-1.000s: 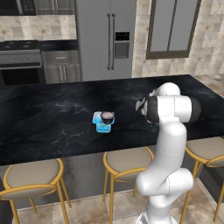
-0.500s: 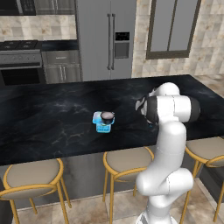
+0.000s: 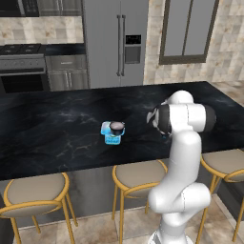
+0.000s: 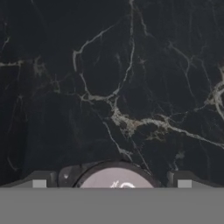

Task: Stack the yogurt containers by placing the smaller containers on top of the larger containers.

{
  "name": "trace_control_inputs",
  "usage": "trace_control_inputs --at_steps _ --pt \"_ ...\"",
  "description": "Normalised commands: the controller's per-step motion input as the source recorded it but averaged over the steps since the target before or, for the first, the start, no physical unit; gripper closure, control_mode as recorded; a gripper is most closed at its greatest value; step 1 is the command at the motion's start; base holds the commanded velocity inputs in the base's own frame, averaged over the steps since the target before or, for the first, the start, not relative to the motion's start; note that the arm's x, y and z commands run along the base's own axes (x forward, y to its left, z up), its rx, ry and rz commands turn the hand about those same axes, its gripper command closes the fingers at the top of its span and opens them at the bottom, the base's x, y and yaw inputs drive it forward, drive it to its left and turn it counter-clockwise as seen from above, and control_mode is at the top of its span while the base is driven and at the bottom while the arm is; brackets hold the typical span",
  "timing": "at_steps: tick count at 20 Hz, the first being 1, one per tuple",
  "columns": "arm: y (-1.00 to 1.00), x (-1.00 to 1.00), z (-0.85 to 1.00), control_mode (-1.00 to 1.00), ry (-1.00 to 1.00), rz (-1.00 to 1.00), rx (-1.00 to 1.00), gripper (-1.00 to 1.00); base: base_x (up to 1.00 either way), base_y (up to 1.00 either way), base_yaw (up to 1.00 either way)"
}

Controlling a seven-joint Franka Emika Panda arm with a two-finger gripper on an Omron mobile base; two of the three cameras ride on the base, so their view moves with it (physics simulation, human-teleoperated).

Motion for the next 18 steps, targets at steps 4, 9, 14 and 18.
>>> trace_control_inputs --at_steps 4,9,14,18 --pt "0.0 0.07 -0.12 -1.0 0.0 0.0 -0.01 -1.0 0.0 0.0 0.0" --pt "0.0 0.06 -0.14 -1.0 0.0 0.0 -0.01 -1.0 0.0 0.0 0.0" --pt "0.0 0.03 -0.14 -1.0 0.0 0.0 0.0 1.0 0.0 0.0 0.0" --pt "0.0 0.0 0.0 -1.0 0.0 0.0 0.0 1.0 0.0 0.0 0.0"
